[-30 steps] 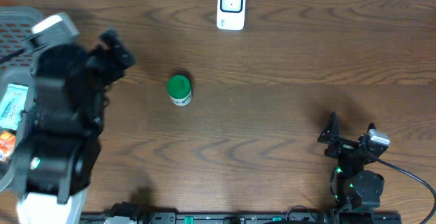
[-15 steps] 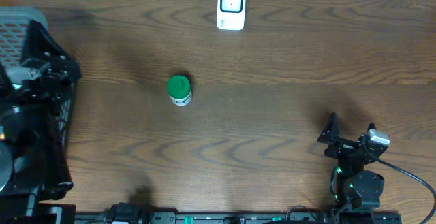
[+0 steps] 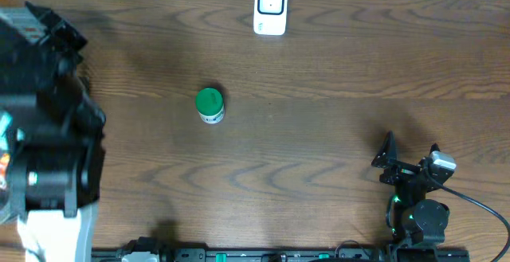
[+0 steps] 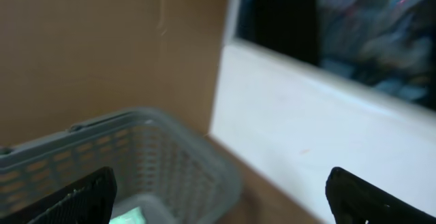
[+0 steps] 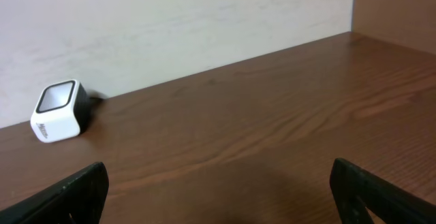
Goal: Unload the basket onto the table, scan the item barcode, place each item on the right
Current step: 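Move the left gripper back over the basket and lower inside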
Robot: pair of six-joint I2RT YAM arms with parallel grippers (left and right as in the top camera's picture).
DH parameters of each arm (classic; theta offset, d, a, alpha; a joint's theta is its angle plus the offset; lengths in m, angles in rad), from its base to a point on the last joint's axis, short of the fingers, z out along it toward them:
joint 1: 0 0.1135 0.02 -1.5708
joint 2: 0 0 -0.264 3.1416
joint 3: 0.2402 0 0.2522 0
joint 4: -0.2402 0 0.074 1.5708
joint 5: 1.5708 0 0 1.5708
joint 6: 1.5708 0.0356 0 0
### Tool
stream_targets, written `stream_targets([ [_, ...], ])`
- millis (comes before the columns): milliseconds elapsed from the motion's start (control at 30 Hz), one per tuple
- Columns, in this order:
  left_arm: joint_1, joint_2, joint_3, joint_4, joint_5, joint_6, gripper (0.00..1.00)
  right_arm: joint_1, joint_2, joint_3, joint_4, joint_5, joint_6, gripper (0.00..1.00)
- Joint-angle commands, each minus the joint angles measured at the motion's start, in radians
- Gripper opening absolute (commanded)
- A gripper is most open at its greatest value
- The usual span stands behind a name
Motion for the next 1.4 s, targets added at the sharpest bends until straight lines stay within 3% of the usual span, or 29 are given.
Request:
stream_targets([
  [0,0.084,0.065,0.038,0.002,-0.044,0.031,0.98,0.006,0.000,-0.002,-0.003,0.002,-0.010,0.99],
  [200,0.333,0.159,0.136,-0.051,0.097,0.017,0.98,0.006,0.000,-0.002,-0.003,0.002,-0.010,0.99],
  [367,0.586,0.243,0.173,-0.161,0.357,-0.122,0.98,0.006,0.000,-0.002,-0.003,0.002,-0.010,0.99],
  [500,0.707,0.353,0.173,-0.218,0.573,-0.223,0.98,0.006,0.000,-0.002,-0.003,0.002,-0.010,0.99],
  [600,0.737,0.433,0.173,-0.237,0.657,-0.228,0.98,0.006,0.000,-0.002,-0.003,0.002,-0.010,0.99],
  [767,0.738,0.515,0.173,-0.276,0.659,-0.228,0.98,0.006,0.000,-0.002,-0.003,0.002,-0.010,0.99],
  [1367,0.738,0.523,0.171,-0.265,0.659,-0.229,0.98,0.006,0.000,-0.002,-0.003,0.002,-0.010,0.99],
])
